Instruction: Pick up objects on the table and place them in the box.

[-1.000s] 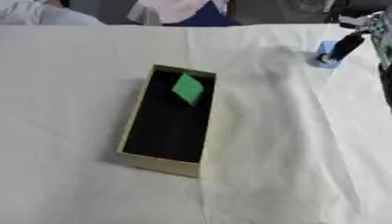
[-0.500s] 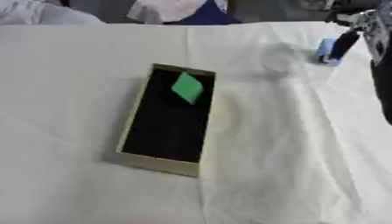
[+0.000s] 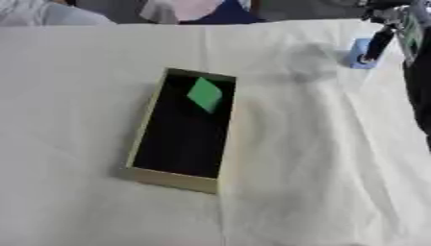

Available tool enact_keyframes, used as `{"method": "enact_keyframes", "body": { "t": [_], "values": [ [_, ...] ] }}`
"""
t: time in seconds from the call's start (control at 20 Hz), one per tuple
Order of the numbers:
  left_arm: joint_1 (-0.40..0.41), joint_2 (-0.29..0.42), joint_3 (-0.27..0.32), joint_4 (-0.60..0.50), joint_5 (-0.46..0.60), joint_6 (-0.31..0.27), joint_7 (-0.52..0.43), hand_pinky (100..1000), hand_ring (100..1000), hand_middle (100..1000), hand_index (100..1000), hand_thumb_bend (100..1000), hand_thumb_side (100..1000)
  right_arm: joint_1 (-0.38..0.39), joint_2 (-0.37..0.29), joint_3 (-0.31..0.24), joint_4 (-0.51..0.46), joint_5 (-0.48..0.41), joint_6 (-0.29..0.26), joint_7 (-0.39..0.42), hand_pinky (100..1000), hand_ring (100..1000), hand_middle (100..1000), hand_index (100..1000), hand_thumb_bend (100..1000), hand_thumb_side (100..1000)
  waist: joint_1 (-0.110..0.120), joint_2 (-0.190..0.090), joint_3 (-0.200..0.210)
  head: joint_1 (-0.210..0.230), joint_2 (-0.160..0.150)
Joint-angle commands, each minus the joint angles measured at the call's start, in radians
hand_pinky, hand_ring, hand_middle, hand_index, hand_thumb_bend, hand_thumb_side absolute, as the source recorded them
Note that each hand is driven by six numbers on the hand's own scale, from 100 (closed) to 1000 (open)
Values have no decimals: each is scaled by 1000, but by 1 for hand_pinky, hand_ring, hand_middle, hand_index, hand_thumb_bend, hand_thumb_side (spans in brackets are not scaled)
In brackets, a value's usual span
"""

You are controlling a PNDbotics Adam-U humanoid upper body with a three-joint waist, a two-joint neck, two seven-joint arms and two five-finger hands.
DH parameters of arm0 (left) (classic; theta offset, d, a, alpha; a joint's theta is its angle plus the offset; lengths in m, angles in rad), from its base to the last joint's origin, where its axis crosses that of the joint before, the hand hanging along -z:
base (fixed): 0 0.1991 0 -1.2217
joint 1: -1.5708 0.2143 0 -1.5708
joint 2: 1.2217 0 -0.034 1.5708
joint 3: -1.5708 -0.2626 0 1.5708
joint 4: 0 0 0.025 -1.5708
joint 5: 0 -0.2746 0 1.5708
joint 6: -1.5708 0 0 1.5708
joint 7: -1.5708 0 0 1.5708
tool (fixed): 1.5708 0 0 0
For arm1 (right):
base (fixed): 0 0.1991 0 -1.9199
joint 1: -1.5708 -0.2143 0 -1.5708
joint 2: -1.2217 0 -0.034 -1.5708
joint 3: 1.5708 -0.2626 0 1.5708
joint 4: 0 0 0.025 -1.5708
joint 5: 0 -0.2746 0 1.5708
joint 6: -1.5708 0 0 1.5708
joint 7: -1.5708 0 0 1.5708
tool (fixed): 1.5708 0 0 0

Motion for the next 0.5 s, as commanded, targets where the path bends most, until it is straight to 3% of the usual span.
{"method": "enact_keyframes", "body": {
  "t": [0.05, 0.5],
  "values": [
    [-12, 18, 10, -20, -2, -2, -4, 730, 787, 759, 876, 299, 919, -33, -14, -13, -14, 27, 27, 1, 912, 946, 930, 1000, 355, 100, 2, -12, 0, -4, 5],
    [-14, 14, 10, -20, -1, -2, -5, 730, 787, 759, 876, 296, 920, -48, -2, -42, -7, 99, 94, 14, 909, 948, 937, 1000, 332, 100, 13, -2, 6, -9, 5]
  ]
}}
